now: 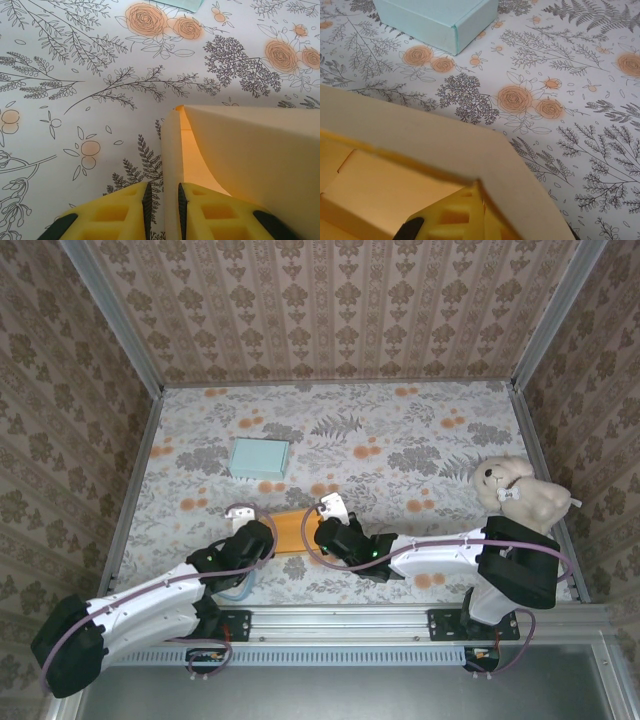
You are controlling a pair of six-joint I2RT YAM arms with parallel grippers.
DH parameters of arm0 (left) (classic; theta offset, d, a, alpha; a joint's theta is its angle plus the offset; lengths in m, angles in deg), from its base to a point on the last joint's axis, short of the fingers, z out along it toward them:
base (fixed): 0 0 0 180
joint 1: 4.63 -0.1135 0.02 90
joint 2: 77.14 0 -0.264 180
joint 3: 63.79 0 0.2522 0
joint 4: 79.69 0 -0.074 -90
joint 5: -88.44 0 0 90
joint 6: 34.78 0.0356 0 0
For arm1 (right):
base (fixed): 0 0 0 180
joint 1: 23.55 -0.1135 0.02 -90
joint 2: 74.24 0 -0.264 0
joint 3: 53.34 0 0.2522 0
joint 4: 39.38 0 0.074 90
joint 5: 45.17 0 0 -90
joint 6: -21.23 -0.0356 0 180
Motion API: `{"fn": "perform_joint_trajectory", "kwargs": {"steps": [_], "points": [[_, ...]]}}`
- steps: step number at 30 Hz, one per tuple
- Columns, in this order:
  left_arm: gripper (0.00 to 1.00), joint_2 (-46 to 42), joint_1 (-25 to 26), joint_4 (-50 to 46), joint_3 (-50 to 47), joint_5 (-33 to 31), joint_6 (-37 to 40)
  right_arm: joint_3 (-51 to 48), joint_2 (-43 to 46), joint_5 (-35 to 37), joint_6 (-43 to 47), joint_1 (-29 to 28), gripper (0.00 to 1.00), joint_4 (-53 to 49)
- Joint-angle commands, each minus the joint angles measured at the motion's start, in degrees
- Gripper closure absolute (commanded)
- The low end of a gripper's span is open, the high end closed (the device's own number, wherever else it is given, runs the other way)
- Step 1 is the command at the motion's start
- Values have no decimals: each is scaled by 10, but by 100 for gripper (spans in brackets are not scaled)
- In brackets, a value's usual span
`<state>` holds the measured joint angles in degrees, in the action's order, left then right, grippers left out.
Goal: Fold the paper box
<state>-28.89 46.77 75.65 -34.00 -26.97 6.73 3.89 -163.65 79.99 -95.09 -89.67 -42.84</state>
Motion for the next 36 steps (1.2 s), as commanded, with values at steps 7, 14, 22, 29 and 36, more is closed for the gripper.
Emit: {"fn": "perform_joint_trajectory", "kwargs": {"steps": [7, 14, 22, 29, 36], "points": [[77, 6, 9, 23, -8, 18, -6, 37, -29, -74, -22, -45, 99, 30], [77, 6, 9, 25, -8, 18, -6, 49, -33, -73, -21, -54, 99, 26], [77, 1, 10, 22, -9, 18, -7, 53, -45, -55, -22, -59, 99, 18], [77, -29, 12, -10, -4, 15, -4, 33, -58, 15, -27, -60, 99, 1], [76, -71, 17, -42, 2, 17, 3, 37, -62, 77, -28, -60, 98, -23]]}}
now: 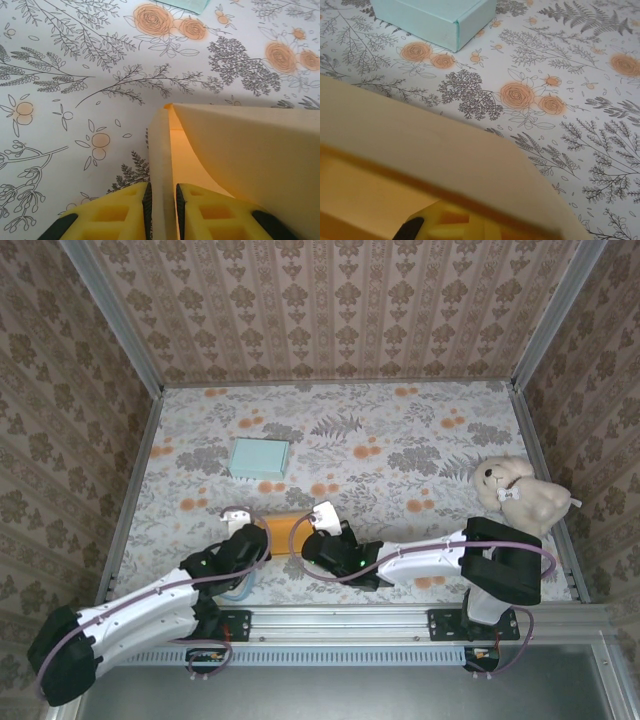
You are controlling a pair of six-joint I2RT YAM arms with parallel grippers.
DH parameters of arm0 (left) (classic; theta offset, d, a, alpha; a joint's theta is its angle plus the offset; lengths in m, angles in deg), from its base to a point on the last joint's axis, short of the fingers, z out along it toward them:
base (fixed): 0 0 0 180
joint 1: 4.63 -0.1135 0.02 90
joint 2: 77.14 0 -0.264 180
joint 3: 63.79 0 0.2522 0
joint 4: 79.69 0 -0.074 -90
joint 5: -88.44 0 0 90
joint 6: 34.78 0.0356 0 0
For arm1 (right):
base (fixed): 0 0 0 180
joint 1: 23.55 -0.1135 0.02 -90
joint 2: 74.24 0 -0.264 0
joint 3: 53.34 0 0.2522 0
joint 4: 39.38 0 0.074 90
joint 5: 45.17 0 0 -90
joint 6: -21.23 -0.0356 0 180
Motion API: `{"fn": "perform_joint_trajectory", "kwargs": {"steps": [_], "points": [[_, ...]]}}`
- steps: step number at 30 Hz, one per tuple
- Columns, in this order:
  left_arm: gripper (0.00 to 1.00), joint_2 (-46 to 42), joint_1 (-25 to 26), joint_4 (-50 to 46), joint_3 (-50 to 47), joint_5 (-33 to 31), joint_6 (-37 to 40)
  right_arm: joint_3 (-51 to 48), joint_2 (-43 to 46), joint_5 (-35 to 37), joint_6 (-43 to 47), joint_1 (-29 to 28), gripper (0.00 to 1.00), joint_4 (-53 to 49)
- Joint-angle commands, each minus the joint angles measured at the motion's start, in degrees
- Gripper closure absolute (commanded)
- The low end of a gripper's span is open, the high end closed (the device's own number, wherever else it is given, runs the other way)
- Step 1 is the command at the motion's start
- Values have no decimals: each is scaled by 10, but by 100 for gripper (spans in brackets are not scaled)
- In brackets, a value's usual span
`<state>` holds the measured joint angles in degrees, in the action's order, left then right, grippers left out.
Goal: Fold the paper box
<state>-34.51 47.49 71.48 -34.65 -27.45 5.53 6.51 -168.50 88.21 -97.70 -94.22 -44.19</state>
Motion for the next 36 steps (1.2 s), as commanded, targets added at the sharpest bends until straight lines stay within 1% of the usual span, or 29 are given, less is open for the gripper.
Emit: {"fn": "perform_joint_trajectory", "kwargs": {"steps": [1, 8, 12, 13, 19, 25, 36], "points": [[76, -15, 11, -1, 10, 23, 17, 12, -16, 3, -2, -15, 98, -12], [73, 2, 22, -13, 27, 29, 32, 24, -24, 54, 4, -15, 98, -33], [72, 1, 28, -23, 31, 25, 36, 29, -21, 64, 10, -15, 97, -47], [71, -1, 29, -23, 32, 27, 37, 30, -20, 78, 11, -15, 98, -51], [66, -5, 46, -13, 41, 47, 57, 33, -18, 92, 13, -14, 97, -61], [58, -7, 72, 13, 51, 92, 76, 36, -20, 100, 12, -13, 97, -67], [49, -9, 126, 22, 66, 97, 105, 34, -17, 102, 3, -11, 97, -71]]}}
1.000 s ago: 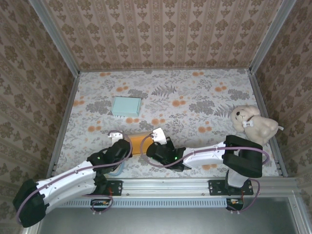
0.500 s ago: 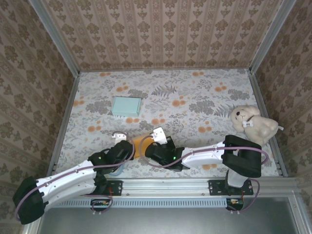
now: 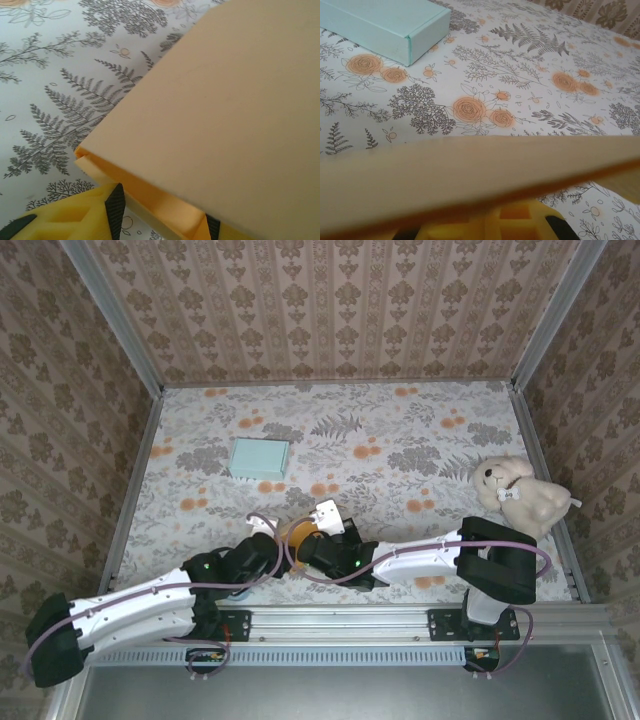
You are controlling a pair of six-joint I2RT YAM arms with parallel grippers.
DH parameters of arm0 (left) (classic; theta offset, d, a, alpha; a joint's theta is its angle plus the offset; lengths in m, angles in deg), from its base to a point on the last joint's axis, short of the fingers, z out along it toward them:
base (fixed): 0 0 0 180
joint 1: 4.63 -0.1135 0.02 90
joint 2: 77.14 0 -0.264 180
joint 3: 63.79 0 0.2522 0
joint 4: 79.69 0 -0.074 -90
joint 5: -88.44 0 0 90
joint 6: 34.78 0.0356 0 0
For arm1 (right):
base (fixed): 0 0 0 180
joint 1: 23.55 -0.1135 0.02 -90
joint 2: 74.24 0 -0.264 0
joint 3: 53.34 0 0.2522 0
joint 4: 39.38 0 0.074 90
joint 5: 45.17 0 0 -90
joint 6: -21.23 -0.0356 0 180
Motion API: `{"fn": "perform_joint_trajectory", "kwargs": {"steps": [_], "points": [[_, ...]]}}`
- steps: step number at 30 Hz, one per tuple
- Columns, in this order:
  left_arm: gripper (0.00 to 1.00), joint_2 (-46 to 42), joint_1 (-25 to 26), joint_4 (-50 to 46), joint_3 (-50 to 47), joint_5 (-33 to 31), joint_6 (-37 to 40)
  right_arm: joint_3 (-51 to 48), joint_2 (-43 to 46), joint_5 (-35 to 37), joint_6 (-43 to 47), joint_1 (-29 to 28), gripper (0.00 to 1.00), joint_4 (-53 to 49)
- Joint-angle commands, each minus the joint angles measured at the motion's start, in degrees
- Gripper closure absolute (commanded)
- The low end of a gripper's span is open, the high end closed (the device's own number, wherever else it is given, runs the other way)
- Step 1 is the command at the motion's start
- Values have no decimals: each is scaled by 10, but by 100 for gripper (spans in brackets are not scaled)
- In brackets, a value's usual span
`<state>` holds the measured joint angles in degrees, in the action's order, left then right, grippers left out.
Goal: Fold the paper box
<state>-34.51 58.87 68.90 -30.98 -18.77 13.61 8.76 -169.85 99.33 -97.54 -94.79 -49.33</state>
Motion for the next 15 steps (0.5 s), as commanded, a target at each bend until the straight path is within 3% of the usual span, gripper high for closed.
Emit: {"fn": "perform_joint_trajectory", "kwargs": {"steps": [1, 5, 15], "points": [[49, -10, 16, 38, 31, 1, 25, 11, -4, -9, 1, -6, 97, -20], [48, -21, 25, 0, 28, -32, 20, 9, 0, -1, 1, -4, 97, -24], [42, -81, 26, -19, -4, -12, 19, 10, -2, 16, 11, 11, 97, -37]]}}
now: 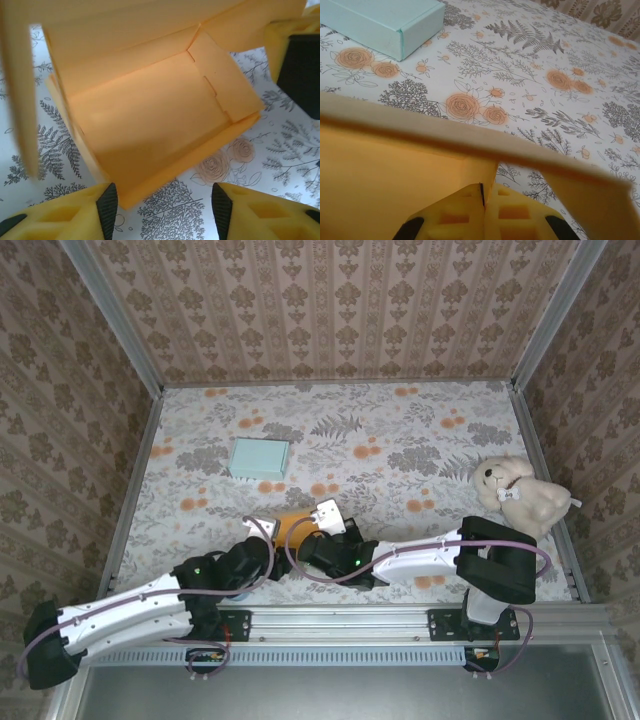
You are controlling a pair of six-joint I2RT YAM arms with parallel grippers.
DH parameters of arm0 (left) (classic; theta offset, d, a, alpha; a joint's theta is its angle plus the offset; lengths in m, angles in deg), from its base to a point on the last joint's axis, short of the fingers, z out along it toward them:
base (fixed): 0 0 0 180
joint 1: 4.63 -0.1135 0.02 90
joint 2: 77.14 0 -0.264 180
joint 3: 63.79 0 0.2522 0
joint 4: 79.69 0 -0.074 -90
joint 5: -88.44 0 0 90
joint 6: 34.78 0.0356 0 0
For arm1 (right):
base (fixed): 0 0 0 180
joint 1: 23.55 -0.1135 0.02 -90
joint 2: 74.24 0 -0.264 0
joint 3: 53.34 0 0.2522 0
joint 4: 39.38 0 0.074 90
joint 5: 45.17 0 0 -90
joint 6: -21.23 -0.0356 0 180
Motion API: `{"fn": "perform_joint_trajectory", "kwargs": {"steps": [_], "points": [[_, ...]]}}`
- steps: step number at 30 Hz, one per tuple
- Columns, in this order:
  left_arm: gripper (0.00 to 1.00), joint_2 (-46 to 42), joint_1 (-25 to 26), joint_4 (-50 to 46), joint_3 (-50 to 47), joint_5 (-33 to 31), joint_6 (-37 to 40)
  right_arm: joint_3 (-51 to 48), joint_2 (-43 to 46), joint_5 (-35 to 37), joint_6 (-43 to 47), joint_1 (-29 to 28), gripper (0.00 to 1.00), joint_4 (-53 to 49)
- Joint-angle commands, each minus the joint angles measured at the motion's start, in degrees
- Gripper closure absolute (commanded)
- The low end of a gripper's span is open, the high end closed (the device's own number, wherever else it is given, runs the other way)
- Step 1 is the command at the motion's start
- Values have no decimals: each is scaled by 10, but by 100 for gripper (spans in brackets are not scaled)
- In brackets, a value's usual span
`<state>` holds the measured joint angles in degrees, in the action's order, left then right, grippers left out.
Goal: Fold the paper box
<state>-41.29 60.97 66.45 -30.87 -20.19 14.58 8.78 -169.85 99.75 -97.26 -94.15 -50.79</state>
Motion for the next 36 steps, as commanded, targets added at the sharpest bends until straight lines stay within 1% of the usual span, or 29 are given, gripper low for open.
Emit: {"fn": "perform_joint_trajectory", "kwargs": {"steps": [1, 5, 7, 10, 12, 15, 18, 20, 22, 24, 26, 28, 30, 31, 32, 33, 36], "points": [[41, -17, 5, 10, -7, 7, 10, 11, -3, 12, 8, 6, 97, -23], [40, -20, 6, 23, -9, 27, 14, 13, -4, 14, 13, 11, 97, -23], [41, -30, 6, 18, -10, 20, 10, 12, -3, 19, 19, 14, 96, -28], [45, -73, 6, -31, -12, -38, -29, 10, 5, 20, 32, 20, 96, -29], [49, -124, 6, -61, -16, -66, -45, 4, 11, 20, 41, 24, 96, -26], [55, -202, 6, -91, -15, -77, -54, 2, 13, 20, 52, 27, 96, -24], [55, -257, 5, -116, -7, -91, -59, 3, 10, 19, 56, 28, 96, -23], [55, -264, 3, -129, 2, -113, -67, 3, 8, 17, 59, 28, 96, -21], [53, -253, -5, -131, 11, -129, -71, 2, 7, 16, 59, 28, 96, -18], [49, -235, -22, -130, 20, -141, -85, 2, 7, 14, 60, 28, 96, -16], [41, -229, -43, -125, 33, -143, -94, 0, 8, 12, 60, 28, 96, -16], [34, -238, -67, -123, 50, -145, -105, -2, 10, 10, 60, 28, 96, -15], [26, -247, -96, -126, 67, -134, -131, -3, 12, 7, 58, 28, 96, -15], [21, -249, -109, -126, 72, -123, -145, -4, 12, 5, 58, 28, 96, -15], [14, -248, -123, -120, 74, -107, -161, -4, 12, 2, 59, 28, 96, -15], [0, -244, -136, -115, 75, -90, -187, -5, 13, 3, 59, 28, 96, -15], [0, -208, -172, -86, 75, -42, -240, -6, 13, 3, 62, 27, 96, -12]]}}
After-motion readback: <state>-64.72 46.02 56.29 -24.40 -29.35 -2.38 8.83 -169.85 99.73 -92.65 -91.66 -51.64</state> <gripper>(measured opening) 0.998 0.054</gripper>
